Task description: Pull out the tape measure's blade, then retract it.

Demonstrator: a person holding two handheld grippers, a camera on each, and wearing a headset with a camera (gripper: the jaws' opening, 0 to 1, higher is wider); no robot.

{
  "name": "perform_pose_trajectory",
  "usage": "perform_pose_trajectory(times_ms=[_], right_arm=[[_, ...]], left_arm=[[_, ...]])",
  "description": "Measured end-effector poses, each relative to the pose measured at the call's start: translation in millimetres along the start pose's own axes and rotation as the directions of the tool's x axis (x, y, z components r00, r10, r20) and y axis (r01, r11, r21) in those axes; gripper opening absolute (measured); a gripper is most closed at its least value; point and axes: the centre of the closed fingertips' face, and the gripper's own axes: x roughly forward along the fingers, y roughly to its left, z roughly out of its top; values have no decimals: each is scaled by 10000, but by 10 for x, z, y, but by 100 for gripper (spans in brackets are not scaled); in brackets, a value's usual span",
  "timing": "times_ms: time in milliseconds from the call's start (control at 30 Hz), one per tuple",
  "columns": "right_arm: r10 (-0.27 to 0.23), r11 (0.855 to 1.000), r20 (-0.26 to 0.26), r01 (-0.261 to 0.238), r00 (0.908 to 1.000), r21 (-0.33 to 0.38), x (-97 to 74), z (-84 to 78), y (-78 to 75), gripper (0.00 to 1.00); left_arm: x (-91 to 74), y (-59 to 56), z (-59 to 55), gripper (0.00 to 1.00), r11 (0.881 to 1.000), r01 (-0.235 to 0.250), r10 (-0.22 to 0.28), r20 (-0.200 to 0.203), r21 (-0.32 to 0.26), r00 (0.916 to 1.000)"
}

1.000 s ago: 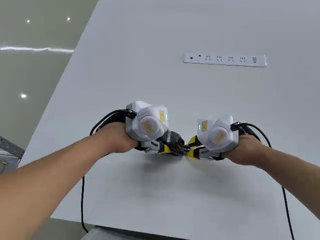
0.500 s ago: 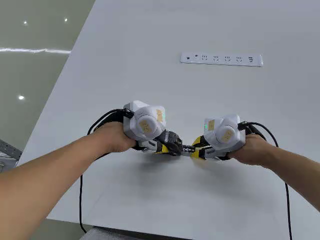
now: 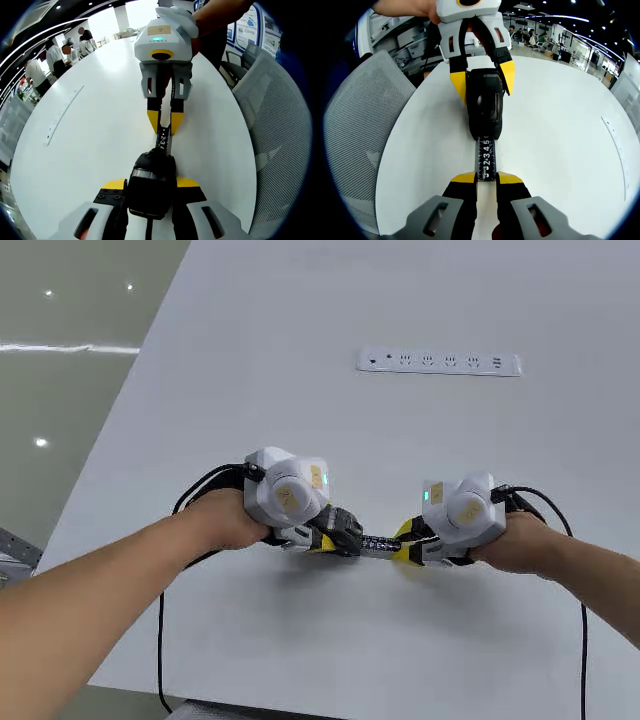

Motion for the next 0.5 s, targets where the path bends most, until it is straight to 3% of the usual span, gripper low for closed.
perform_pose_trajectory(times_ms=[500], right_arm=[[20, 9998, -186, -17, 9998, 204, -194, -232, -25, 10]], left_arm=[[5, 0, -1, 30, 10000, 29, -29, 36, -19, 10000]])
